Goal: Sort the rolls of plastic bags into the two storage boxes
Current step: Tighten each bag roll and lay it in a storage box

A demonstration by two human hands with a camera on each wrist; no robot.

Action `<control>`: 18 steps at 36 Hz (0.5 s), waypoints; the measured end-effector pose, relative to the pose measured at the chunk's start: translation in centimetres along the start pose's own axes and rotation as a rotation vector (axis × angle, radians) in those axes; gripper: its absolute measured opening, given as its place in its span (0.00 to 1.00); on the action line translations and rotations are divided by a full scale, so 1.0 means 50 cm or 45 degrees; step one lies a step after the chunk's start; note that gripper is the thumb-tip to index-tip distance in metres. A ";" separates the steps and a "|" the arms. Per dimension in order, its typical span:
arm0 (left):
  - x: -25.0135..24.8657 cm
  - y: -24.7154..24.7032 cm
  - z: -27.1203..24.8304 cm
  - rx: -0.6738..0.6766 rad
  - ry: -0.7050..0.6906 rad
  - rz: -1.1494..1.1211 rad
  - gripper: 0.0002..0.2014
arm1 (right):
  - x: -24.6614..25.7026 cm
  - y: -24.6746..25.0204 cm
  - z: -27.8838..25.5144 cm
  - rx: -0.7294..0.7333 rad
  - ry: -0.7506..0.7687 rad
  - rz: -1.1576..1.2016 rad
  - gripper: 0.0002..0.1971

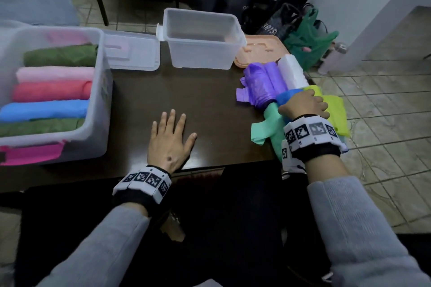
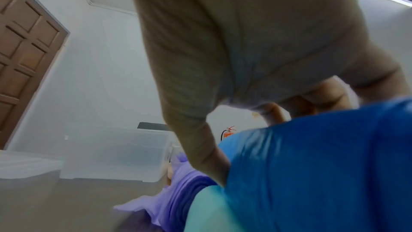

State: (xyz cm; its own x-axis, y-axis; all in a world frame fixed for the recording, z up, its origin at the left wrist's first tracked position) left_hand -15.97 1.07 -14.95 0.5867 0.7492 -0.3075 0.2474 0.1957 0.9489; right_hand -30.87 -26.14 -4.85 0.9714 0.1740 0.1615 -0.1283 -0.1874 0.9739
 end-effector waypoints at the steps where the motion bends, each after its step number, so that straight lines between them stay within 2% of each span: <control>1: 0.001 -0.001 0.000 -0.008 0.001 0.000 0.32 | 0.001 0.000 0.001 -0.004 -0.004 -0.016 0.33; 6: 0.003 -0.004 0.000 -0.031 -0.001 0.007 0.32 | 0.008 -0.003 0.001 -0.020 0.019 -0.073 0.36; 18: 0.006 -0.006 0.002 -0.035 -0.002 0.012 0.31 | 0.079 0.015 -0.041 -0.131 0.246 0.012 0.31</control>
State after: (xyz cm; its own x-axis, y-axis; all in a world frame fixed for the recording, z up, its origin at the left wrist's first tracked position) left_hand -15.82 1.16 -15.34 0.5900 0.7502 -0.2984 0.2205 0.2058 0.9534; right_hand -27.54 -23.60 -3.16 0.9149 0.3569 0.1886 -0.1664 -0.0923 0.9817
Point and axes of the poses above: each hand's wrist, its own z-axis towards the middle knuckle, its own y-axis out of the back of the hand, x = y × z, the point moved 9 cm from there along z, towards the middle knuckle, and after that the axes turned 1 degree about -z, right-handed, at the moved point
